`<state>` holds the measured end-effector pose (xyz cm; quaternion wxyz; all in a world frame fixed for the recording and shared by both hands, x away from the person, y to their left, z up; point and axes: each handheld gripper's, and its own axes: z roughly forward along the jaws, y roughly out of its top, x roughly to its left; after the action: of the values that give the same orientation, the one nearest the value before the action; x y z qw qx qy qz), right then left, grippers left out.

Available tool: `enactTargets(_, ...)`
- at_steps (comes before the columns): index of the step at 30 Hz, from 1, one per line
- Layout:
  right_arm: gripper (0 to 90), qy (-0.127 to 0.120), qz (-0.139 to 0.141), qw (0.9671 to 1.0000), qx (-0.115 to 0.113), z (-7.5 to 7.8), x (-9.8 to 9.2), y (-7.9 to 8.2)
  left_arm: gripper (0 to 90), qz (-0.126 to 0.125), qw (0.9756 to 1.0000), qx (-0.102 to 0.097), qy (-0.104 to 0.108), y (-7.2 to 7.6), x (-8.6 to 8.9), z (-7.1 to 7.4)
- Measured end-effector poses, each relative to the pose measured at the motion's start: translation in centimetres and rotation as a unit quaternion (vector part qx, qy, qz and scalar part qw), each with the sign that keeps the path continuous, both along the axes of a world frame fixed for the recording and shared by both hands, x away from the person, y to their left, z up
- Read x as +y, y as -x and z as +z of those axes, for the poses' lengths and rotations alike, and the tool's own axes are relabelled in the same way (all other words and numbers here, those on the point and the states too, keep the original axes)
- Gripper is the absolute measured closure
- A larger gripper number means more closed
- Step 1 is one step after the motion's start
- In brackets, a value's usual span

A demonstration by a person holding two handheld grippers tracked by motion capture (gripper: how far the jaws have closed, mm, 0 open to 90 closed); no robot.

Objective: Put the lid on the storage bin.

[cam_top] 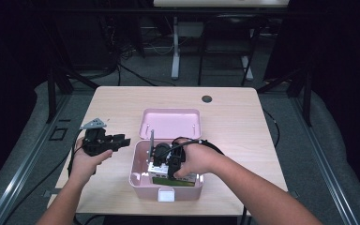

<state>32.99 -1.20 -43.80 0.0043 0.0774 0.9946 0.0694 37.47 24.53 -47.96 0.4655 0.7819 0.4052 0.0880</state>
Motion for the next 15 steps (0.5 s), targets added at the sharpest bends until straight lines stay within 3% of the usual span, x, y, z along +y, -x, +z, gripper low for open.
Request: enactTargets(15, 61.6, 0.021, 0.027, 0.9994, -0.006, -1.3, -0.1, 0.6, 59.2, -0.001, 1.0, 0.004, 0.0, 0.0, 0.0, -0.1)
